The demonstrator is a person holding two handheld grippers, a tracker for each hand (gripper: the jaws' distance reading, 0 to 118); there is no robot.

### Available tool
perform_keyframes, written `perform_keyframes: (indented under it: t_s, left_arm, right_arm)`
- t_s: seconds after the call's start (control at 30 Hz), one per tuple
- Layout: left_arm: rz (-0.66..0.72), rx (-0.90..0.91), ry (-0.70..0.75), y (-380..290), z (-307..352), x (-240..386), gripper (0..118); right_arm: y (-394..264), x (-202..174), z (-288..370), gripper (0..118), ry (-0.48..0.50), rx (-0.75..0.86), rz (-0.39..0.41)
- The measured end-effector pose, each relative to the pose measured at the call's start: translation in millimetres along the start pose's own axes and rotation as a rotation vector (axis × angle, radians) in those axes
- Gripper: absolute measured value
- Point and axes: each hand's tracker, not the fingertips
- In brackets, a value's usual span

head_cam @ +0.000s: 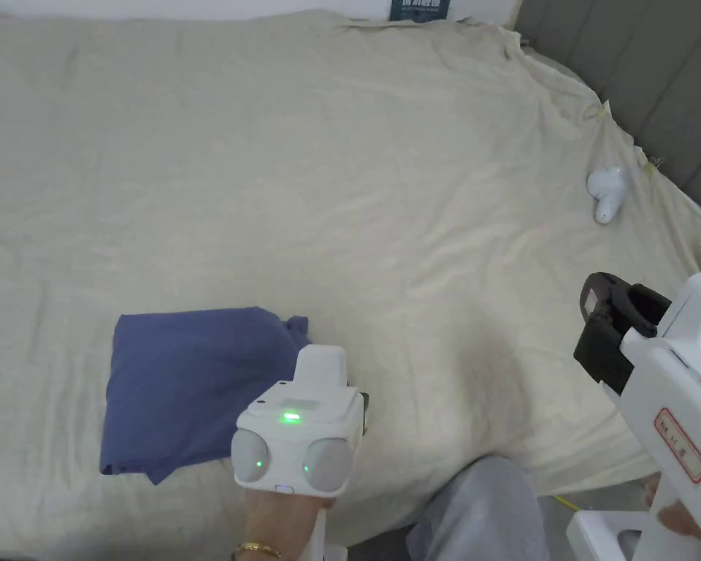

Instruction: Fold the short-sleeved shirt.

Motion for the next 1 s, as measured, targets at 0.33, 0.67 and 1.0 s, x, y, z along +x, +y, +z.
perform_keyframes:
  t_s: [0.33,0.67,1.0]
  left_arm:
    - [0.116,0.397,-0.021,81.4,109.3,-50.6,0]
    - [0.004,0.489,0.329,57.2,166.1,-121.6,0]
    - [0.092,0.449,0.386,36.9,178.4,-165.4,0]
  right_arm:
    - [6.9,-30.9,-12.8,0,0.077,0.024,-0.009]
    - [13.8,-112.7,-39.1,0,0.258,0.065,-0.028]
    - [-39.0,-231.8,-88.0,0,0.406,-0.047,-0.005]
